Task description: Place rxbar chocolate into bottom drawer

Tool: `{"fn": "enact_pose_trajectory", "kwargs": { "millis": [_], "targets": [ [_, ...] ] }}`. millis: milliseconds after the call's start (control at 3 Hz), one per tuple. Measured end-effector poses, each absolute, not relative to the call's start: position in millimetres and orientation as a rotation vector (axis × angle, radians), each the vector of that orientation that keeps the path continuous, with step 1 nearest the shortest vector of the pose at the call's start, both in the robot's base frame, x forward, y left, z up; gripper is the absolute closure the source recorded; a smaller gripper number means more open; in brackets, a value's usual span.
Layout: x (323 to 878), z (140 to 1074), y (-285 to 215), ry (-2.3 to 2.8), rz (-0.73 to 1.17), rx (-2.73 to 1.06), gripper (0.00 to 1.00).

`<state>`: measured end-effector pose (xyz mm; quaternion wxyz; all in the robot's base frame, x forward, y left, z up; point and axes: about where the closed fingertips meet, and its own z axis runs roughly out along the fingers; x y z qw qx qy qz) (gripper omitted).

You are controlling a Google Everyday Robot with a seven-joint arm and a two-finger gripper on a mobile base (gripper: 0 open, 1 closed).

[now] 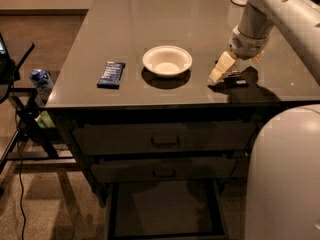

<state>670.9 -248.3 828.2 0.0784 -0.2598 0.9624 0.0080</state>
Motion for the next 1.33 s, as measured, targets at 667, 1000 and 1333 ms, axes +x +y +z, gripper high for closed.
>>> {"fn": "enact_pose_trajectory", "kwargs": {
  "millis": [667,1000,1333],
  "targets": [
    [679.0,806.0,-267.2,2.903,0.045,-0.768,0.0],
    [679.0,806.0,-267.2,2.903,0.045,-0.768,0.18],
    [679.0,806.0,-267.2,2.903,0.045,-0.768,0.42]
  ]
}}
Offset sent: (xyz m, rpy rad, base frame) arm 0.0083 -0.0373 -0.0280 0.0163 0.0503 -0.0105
